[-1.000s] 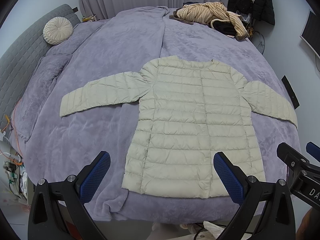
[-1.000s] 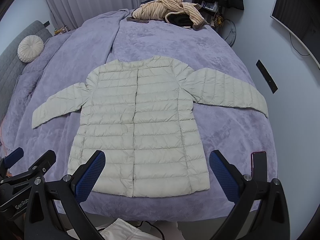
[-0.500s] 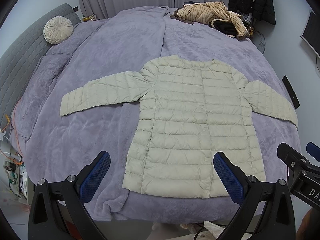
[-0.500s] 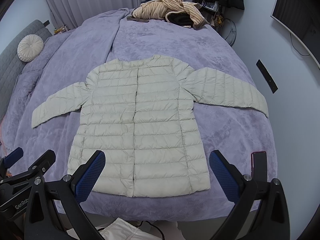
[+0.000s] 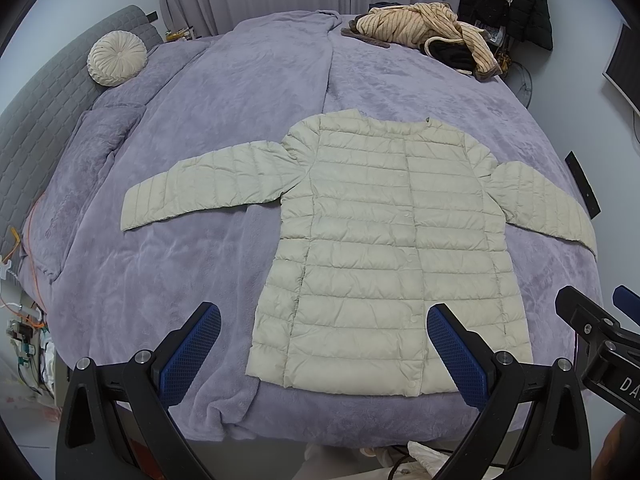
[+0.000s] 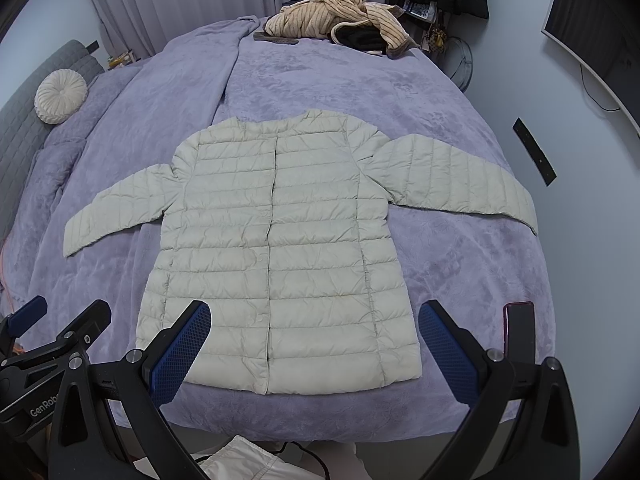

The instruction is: Fold large clothes

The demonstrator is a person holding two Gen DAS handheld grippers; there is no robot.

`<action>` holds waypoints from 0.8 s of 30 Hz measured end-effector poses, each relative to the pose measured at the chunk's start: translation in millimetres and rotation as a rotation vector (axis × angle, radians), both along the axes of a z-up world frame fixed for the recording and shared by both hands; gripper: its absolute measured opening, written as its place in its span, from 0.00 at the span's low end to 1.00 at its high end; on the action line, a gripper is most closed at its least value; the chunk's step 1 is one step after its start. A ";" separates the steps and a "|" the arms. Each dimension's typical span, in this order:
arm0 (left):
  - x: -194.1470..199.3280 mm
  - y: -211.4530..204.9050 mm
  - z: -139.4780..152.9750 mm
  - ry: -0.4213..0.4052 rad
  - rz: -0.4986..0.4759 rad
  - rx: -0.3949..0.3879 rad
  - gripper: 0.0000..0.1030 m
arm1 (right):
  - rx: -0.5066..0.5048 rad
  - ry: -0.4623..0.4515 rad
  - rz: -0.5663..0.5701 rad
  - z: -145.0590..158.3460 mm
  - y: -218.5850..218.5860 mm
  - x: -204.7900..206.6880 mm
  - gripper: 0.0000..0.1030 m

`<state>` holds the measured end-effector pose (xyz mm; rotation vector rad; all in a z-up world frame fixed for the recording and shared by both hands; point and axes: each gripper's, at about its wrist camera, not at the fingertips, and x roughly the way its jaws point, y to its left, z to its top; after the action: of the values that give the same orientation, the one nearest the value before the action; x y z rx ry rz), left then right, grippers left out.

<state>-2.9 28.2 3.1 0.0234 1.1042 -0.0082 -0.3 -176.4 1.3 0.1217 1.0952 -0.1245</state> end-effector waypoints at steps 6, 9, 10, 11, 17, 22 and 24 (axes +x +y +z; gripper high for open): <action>-1.0 3.0 -2.0 0.002 0.000 0.000 1.00 | 0.001 0.002 0.000 0.4 0.2 0.7 1.00; -0.7 2.7 -1.9 0.003 0.000 0.000 1.00 | 0.002 0.002 0.000 0.6 0.4 1.1 1.00; -1.6 4.4 -2.4 0.003 0.000 0.000 1.00 | 0.003 0.002 0.000 -0.1 0.3 0.8 1.00; -1.1 3.5 -2.1 0.003 0.000 0.000 1.00 | 0.004 0.002 0.000 -1.3 -0.1 0.5 1.00; 0.8 6.9 -6.7 0.012 0.000 -0.003 1.00 | 0.002 0.004 -0.001 -1.7 -1.5 3.1 1.00; 6.1 12.1 -16.1 0.042 -0.007 -0.016 1.00 | 0.016 0.001 0.000 -7.2 6.3 5.4 1.00; 12.4 16.5 -21.6 0.057 0.001 -0.032 1.00 | 0.083 0.042 0.000 -11.5 8.3 9.1 1.00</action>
<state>9.5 44.7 -18.5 -0.0058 1.1611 -0.0262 8.8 -168.1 -10.2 0.1938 1.1421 -0.0819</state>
